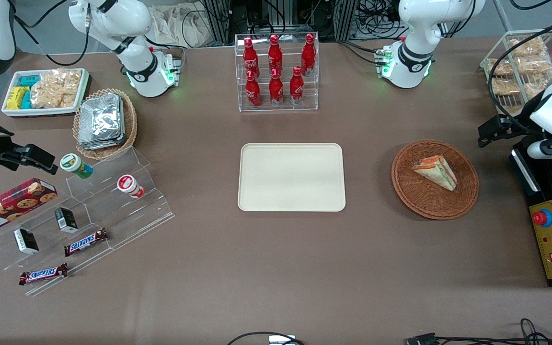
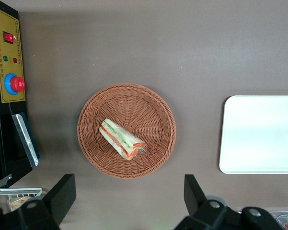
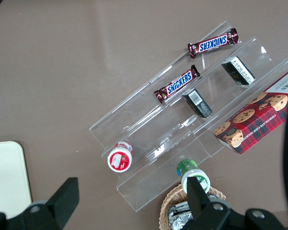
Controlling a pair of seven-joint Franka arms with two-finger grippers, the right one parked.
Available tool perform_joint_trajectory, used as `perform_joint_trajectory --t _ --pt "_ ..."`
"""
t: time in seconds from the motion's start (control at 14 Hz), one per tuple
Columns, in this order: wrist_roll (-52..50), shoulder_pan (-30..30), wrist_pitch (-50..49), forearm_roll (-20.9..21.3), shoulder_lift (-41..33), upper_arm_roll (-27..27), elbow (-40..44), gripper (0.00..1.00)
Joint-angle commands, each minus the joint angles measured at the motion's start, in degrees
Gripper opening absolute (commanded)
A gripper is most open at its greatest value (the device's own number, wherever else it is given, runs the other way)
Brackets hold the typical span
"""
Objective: Place sandwich from basket to tray
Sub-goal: 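Move the left gripper over the sandwich in the wicker basket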
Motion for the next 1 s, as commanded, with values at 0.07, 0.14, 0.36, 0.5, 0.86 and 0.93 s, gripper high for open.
perform_joint_trajectory --t 0.07,0.14,0.36,0.5,0.86,0.93 --pt "-0.1 0.1 0.2 -0.9 -0.3 0.3 0.3 1.00" --pt "-0.1 0.1 0.2 -0.7 0.4 0.3 0.8 1.00" --pt "-3.4 0.0 -0.4 0.5 0.4 0.4 -0.7 1.00" --pt "-7.6 0.1 1.1 0.5 -0.3 0.5 -3.5 1.00" --pt "-15.4 2.9 14.9 0.2 -9.3 0.5 -24.6 1.00" --pt "-16.7 3.5 18.1 0.0 -10.9 0.5 -28.7 1.00"
